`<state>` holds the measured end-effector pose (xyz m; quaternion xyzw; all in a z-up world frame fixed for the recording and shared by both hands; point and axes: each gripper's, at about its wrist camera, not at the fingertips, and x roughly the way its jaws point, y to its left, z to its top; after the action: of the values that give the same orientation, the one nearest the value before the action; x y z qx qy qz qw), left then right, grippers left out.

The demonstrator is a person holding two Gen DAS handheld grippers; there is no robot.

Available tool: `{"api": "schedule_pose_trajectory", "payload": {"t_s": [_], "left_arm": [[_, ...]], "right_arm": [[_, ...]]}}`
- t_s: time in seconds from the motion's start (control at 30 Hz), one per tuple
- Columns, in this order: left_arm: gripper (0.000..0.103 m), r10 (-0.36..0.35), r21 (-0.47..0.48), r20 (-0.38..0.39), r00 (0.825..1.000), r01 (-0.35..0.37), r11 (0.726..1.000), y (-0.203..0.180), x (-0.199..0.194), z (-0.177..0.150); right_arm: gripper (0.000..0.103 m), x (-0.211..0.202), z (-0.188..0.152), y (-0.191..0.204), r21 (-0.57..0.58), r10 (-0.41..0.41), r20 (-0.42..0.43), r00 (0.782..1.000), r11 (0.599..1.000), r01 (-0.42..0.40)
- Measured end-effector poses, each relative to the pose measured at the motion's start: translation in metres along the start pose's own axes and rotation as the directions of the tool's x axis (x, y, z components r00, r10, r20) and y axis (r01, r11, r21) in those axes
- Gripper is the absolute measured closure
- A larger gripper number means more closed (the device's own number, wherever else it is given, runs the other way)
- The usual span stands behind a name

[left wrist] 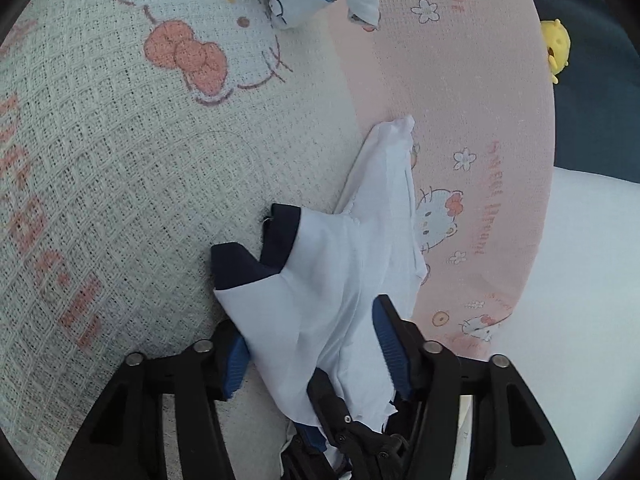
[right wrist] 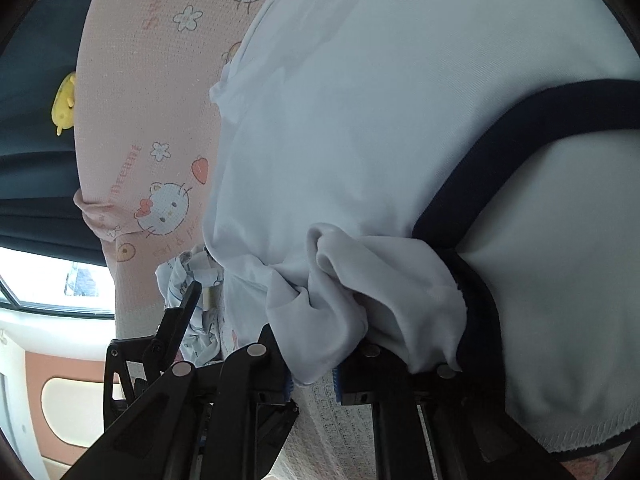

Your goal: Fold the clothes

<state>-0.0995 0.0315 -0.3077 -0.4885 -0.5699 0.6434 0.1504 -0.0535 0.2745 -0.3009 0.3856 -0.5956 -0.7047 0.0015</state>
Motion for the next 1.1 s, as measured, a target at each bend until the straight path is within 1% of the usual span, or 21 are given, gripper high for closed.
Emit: {"api": "schedule_pose_trajectory", "payload": {"t_s": [0.03, 0.07, 0.1, 0.13, 0.27, 0.33, 0.43, 0.5, 0.6, 0.63, 0.77, 0.8, 0.9, 0.97, 1.03, 1.1], "left_arm": [[0.073, 0.007, 0.005, 0.001, 1.000, -0.007, 1.000, 0.001, 0.001, 0.000], [0.086, 0.015, 0.009, 0.002, 1.000, -0.015, 1.000, 0.002, 0.001, 0.000], [0.091, 0.022, 0.014, 0.003, 1.000, -0.022, 1.000, 0.003, 0.002, 0.000], [0.093, 0.029, 0.018, 0.004, 1.000, -0.029, 0.999, 0.003, 0.003, 0.000], [0.095, 0.068, 0.044, -0.002, 0.998, -0.067, 0.997, 0.003, 0.003, 0.002], [0.096, 0.107, 0.095, 0.003, 0.994, -0.107, 0.990, -0.006, 0.003, 0.002], [0.096, 0.165, 0.183, 0.018, 0.986, -0.165, 0.969, -0.017, 0.001, -0.001], [0.096, 0.181, 0.228, 0.035, 0.983, -0.184, 0.956, -0.023, -0.003, -0.002], [0.097, 0.175, 0.255, 0.049, 0.983, -0.182, 0.950, -0.027, -0.010, -0.002], [0.097, 0.173, 0.261, 0.056, 0.983, -0.182, 0.948, -0.028, -0.013, -0.001], [0.097, 0.170, 0.295, 0.081, 0.982, -0.187, 0.937, -0.030, -0.039, 0.001], [0.097, 0.171, 0.306, 0.093, 0.981, -0.191, 0.933, -0.041, -0.037, -0.003], [0.097, 0.176, 0.351, 0.122, 0.977, -0.209, 0.913, -0.047, -0.050, -0.004], [0.097, 0.178, 0.364, 0.131, 0.975, -0.214, 0.906, -0.045, -0.060, -0.005], [0.097, 0.181, 0.354, 0.114, 0.977, -0.211, 0.911, -0.039, -0.062, -0.004], [0.097, 0.198, 0.343, 0.122, 0.973, -0.228, 0.911, -0.031, -0.064, -0.003]], "right_arm": [[0.094, 0.000, 0.001, 0.000, -0.004, 0.001, -0.004, 1.000, 1.000, -0.001], [0.094, 0.000, 0.001, 0.000, -0.008, 0.002, -0.009, 1.000, 1.000, -0.002], [0.094, 0.001, 0.002, -0.001, -0.012, 0.002, -0.013, 1.000, 1.000, -0.003], [0.094, 0.001, 0.002, -0.001, -0.016, 0.003, -0.017, 1.000, 1.000, -0.003], [0.094, 0.002, 0.003, 0.001, -0.036, -0.007, -0.024, 1.000, 0.999, 0.006], [0.094, 0.001, 0.003, 0.005, -0.064, -0.029, -0.026, 0.999, 0.998, 0.028], [0.094, 0.001, 0.001, 0.016, -0.129, -0.095, -0.029, 0.995, 0.988, 0.090], [0.093, 0.000, -0.002, 0.025, -0.163, -0.148, -0.021, 0.989, 0.976, 0.142], [0.092, 0.003, -0.008, 0.042, -0.245, -0.216, -0.016, 0.976, 0.947, 0.205], [0.092, 0.004, -0.010, 0.048, -0.269, -0.226, -0.020, 0.974, 0.939, 0.213], [0.092, 0.007, -0.018, 0.066, -0.324, -0.224, -0.071, 0.972, 0.927, 0.190], [0.092, 0.008, -0.020, 0.071, -0.334, -0.220, -0.089, 0.971, 0.925, 0.179], [0.092, 0.013, -0.030, 0.082, -0.380, -0.257, -0.137, 0.957, 0.906, 0.189], [0.092, 0.018, -0.040, 0.088, -0.424, -0.301, -0.154, 0.941, 0.880, 0.212], [0.092, 0.022, -0.050, 0.094, -0.470, -0.348, -0.167, 0.923, 0.851, 0.235], [0.092, 0.026, -0.059, 0.094, -0.506, -0.387, -0.181, 0.904, 0.825, 0.252]]}}
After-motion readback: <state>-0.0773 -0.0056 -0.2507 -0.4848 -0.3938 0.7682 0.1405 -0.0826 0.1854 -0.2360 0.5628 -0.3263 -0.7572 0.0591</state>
